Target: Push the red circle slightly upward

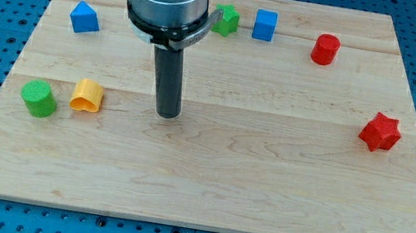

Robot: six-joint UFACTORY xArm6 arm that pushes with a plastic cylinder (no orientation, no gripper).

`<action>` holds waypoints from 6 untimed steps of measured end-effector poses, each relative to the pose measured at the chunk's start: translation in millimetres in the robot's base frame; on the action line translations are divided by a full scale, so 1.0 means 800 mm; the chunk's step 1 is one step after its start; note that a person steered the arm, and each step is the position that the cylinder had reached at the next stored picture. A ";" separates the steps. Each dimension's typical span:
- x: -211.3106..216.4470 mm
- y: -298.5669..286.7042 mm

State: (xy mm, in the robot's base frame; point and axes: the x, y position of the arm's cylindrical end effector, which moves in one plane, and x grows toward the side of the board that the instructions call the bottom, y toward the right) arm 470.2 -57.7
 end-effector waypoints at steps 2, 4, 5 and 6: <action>-0.004 0.041; -0.145 0.244; -0.217 0.361; -0.223 0.295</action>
